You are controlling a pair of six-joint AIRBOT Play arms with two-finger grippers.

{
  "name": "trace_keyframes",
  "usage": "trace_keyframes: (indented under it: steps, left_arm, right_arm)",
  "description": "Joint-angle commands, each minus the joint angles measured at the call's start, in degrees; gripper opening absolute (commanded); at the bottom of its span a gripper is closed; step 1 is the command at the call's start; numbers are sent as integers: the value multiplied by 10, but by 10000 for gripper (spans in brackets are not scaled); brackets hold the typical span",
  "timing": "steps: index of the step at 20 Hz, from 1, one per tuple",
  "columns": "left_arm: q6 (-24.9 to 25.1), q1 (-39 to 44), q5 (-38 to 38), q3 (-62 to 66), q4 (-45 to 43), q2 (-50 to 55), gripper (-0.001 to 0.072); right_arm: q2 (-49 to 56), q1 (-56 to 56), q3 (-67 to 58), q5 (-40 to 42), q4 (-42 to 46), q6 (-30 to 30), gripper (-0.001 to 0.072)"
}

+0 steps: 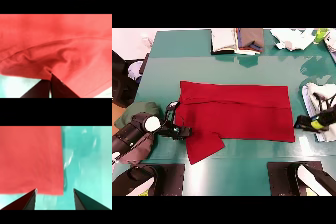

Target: Fold the shirts.

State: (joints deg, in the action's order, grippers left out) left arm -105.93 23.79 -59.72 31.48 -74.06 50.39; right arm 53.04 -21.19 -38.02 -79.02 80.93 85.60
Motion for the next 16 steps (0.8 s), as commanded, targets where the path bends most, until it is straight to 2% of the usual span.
trace_keyframes:
  steps: [1,7,8,9,11,12,16]
  left_arm:
    - [14,0,-1,5,-1,0,26]
    - [15,0,-2,5,-1,0,26]
    - [19,0,-2,5,-1,0,26]
    - [27,0,-5,5,-1,0,26]
    - [31,0,-16,5,-10,-1,26]
    - [32,0,-23,5,-16,-2,26]
    - [51,0,-94,26,-39,-2,25]
  right_arm:
    - [-9,-22,76,7,-11,-5,530]
    - [5,43,95,67,-34,22,497]
    - [20,55,91,66,-33,25,441]
    - [34,67,87,66,-33,25,423]
    - [52,94,72,64,-19,25,109]
    - [54,108,61,57,-3,25,32]
    - [4,134,31,-8,70,31,18]
